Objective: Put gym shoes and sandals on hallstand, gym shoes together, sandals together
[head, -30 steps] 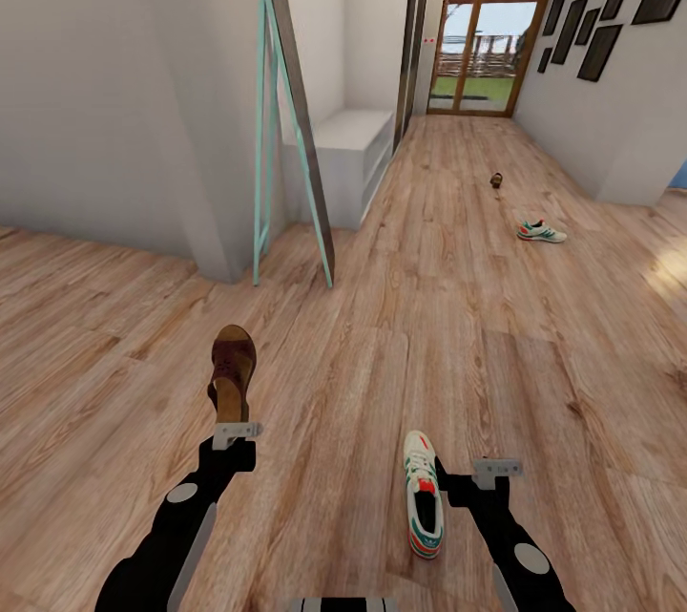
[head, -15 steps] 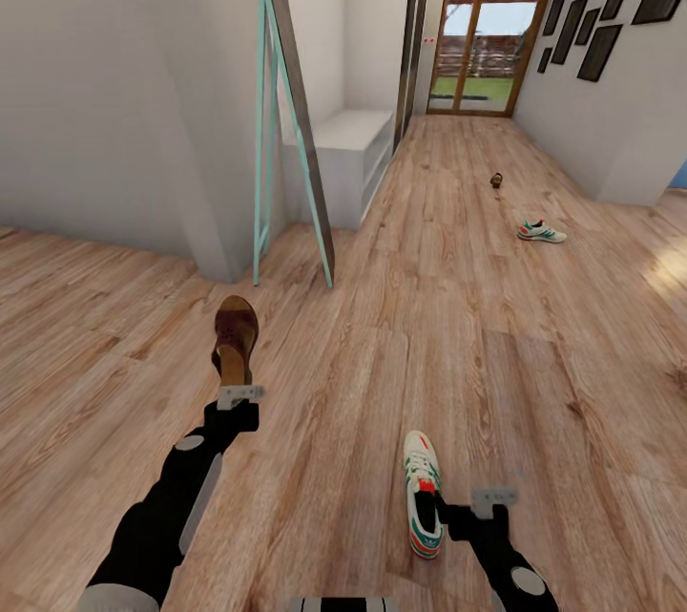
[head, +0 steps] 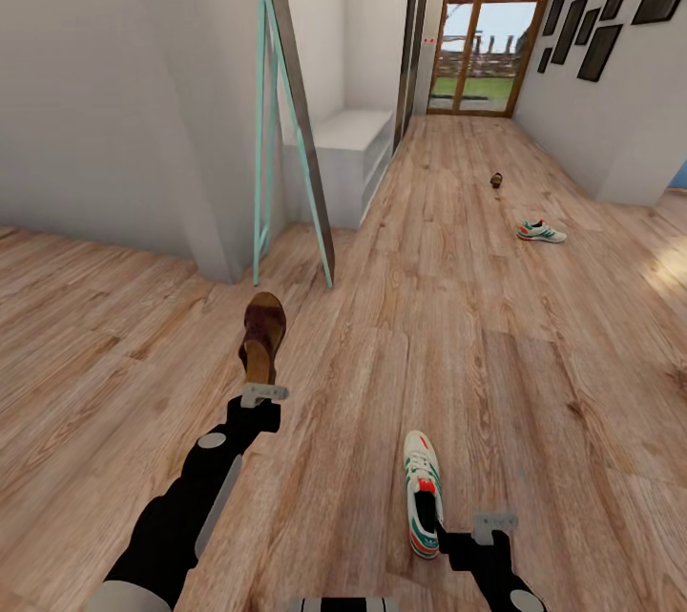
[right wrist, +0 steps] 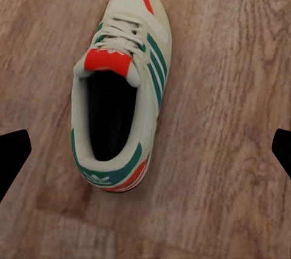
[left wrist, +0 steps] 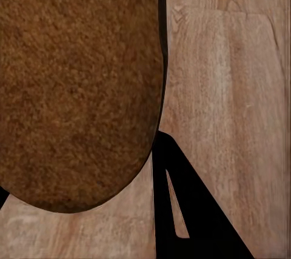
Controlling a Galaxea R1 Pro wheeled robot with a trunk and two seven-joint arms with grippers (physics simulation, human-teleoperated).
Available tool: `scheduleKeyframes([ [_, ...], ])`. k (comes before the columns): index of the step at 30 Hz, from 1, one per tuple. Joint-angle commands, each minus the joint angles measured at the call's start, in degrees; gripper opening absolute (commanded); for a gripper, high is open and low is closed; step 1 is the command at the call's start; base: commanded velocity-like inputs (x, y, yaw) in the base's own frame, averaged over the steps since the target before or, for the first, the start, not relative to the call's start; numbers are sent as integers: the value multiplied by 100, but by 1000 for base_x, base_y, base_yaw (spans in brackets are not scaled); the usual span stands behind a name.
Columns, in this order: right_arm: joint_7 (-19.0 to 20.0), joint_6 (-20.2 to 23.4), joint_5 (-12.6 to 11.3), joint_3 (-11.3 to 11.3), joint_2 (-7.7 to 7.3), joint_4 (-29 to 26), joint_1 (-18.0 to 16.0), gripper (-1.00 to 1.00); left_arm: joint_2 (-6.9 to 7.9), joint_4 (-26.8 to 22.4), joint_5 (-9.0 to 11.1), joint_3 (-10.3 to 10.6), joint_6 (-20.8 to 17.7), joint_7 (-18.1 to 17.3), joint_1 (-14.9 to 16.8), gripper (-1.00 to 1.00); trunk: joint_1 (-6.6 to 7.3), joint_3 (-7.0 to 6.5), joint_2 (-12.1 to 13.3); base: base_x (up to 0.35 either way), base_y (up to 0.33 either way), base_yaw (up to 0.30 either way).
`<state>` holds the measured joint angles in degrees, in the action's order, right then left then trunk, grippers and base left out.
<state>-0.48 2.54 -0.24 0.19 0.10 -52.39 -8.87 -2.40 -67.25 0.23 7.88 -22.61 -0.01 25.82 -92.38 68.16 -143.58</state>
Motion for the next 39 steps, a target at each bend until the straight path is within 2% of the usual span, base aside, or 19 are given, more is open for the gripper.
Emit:
scheduleKeyframes([
  [1, -5, 27, -6, 0, 0, 75, -1, 100, -1, -35, 0, 12, -31, 1, 2, -100, 1, 5, -2, 0, 0, 0],
  [5, -5, 27, -16, -8, -7, 433, -21, 100, -5, -172, 9, 56, -33, 1, 2, -100, 1, 5, -2, 0, 0, 0],
  [10, -4, 21, -2, -23, -18, 530, -34, 100, -6, -221, 21, 72, -33, 1, 2, -100, 1, 5, -2, 0, 0, 0],
  [17, 3, 19, 27, 3, -19, 424, -36, 100, -6, -227, 29, 73, -28, 1, 2, -100, 1, 5, -2, 17, 10, 0],
  [26, 8, 10, 39, -1, -19, 397, -36, 100, -33, -227, 30, 74, -24, 1, 2, -100, 1, 5, -2, 202, 165, 0],
  [39, 4, 17, 41, 2, -19, 161, -34, 100, -41, -220, 30, 79, -24, 1, 2, -100, 1, 5, -2, 109, 11, 0],
])
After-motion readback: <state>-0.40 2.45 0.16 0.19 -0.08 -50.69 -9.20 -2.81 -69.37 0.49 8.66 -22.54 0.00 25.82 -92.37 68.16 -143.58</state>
